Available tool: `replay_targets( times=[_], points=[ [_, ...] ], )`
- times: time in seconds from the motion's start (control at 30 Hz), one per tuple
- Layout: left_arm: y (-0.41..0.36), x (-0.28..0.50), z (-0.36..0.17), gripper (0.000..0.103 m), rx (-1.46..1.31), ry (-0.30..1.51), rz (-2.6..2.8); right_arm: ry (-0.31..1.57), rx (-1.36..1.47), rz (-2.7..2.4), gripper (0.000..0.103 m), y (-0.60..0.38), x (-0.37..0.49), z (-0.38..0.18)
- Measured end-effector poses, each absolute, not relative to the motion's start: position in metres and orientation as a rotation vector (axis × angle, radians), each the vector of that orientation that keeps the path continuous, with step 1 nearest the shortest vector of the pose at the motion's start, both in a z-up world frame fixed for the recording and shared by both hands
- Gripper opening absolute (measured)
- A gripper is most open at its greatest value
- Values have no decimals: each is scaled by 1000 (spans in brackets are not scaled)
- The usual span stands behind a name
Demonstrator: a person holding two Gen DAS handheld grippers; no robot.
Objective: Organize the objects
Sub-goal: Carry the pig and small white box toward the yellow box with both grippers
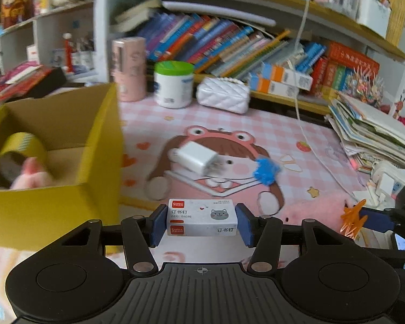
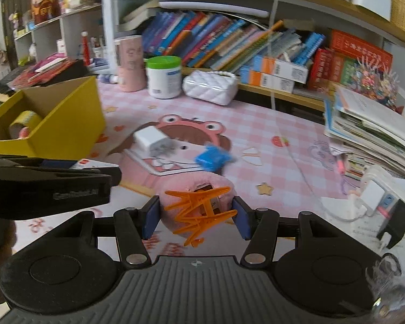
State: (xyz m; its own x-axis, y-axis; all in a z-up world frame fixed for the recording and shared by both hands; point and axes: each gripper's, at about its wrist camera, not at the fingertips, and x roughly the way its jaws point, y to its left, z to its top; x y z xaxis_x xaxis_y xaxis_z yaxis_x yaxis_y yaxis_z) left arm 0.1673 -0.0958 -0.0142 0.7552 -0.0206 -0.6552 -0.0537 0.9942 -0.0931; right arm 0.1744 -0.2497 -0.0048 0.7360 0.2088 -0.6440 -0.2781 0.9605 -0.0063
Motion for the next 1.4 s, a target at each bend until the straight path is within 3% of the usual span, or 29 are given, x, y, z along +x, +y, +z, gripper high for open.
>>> replay_targets(
  times=[0.67,1.4],
  points=[
    [35,46,0,52,-184,696,201,715,-151,442,54,-112,93,5],
    [113,-9,11,52,-180,628,181,672,-152,417,54,-31,35,13]
  ],
)
